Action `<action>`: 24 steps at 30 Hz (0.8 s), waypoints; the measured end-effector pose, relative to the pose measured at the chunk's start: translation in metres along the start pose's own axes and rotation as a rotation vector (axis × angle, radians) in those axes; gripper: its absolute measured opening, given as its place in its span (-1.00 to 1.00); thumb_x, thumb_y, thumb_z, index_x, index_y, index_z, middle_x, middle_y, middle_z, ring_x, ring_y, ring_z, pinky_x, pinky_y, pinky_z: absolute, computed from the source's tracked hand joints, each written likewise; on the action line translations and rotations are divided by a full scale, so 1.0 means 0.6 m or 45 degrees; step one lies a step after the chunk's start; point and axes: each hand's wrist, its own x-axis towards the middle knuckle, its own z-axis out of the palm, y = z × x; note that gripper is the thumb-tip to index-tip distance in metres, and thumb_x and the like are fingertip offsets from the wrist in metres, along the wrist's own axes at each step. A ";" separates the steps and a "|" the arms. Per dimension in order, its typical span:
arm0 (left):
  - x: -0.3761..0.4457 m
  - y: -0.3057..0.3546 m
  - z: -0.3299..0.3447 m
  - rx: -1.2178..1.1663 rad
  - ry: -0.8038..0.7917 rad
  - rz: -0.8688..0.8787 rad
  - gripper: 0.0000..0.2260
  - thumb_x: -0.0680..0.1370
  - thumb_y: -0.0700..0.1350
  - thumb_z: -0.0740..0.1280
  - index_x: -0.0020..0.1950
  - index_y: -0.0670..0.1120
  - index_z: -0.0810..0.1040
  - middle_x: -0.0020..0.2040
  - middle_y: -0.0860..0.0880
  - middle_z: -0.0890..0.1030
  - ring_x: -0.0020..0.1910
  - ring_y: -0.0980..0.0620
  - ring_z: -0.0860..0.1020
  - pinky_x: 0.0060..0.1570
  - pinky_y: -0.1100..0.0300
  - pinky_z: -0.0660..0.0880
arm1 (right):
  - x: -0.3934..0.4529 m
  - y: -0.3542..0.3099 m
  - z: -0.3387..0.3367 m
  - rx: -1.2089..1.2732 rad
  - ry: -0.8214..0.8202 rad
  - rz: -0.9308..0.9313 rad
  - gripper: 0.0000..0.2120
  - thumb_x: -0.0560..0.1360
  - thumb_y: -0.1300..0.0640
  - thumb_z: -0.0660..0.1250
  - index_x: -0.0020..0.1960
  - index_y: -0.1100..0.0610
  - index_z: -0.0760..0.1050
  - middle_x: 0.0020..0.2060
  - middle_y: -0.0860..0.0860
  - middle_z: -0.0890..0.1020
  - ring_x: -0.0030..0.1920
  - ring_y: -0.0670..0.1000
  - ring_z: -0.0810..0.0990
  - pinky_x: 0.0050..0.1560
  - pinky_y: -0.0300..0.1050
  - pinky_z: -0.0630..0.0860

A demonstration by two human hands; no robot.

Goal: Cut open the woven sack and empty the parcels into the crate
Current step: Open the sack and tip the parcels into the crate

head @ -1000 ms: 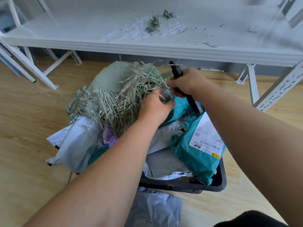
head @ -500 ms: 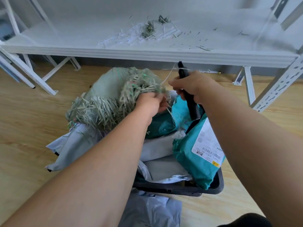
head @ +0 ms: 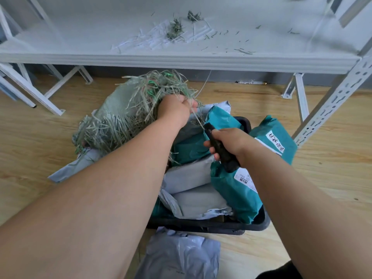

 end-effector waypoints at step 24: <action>0.002 -0.006 0.007 0.031 0.029 -0.046 -0.69 0.61 -0.16 0.24 -0.32 0.02 0.57 -0.19 -0.01 0.65 -0.14 -0.02 0.60 0.03 0.15 0.53 | 0.008 0.026 -0.003 0.487 -0.119 -0.074 -0.85 0.59 0.40 0.17 0.15 0.36 0.41 -0.11 0.17 0.61 -0.19 0.02 0.64 -0.20 -0.14 0.64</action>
